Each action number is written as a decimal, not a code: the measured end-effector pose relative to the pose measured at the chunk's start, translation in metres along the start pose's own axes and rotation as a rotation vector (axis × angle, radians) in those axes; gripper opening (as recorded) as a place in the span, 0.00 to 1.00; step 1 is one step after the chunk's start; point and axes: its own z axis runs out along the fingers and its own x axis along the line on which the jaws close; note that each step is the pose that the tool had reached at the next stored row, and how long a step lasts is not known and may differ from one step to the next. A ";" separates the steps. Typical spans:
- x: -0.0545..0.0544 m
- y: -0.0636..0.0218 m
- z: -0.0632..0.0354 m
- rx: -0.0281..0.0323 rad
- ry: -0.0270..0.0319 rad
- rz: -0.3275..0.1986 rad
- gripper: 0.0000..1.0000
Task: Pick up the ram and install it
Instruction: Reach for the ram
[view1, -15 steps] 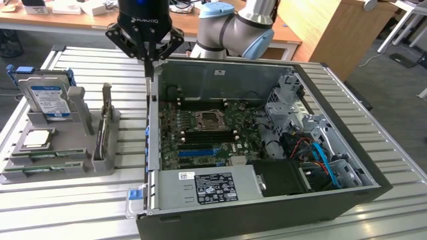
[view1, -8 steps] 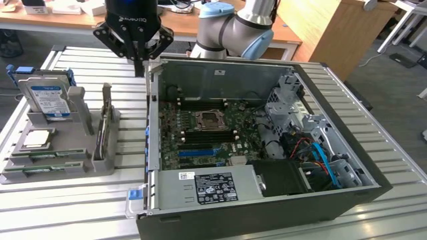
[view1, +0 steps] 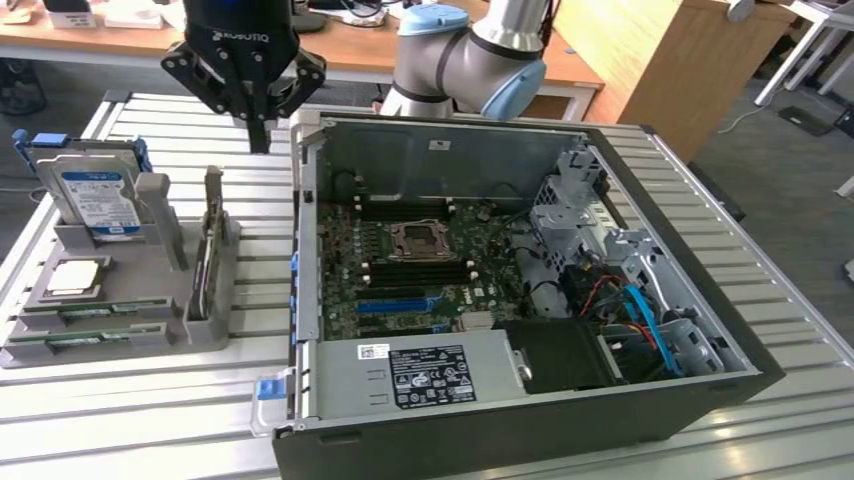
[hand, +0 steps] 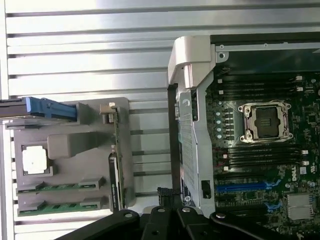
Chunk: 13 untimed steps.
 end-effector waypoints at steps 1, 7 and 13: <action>0.002 -0.0002 -0.0001 0.0001 0.0000 0.000 0.11; 0.016 -0.0013 -0.0004 0.0000 0.0000 0.000 0.11; 0.030 -0.0023 -0.0007 0.0000 -0.0001 0.000 0.11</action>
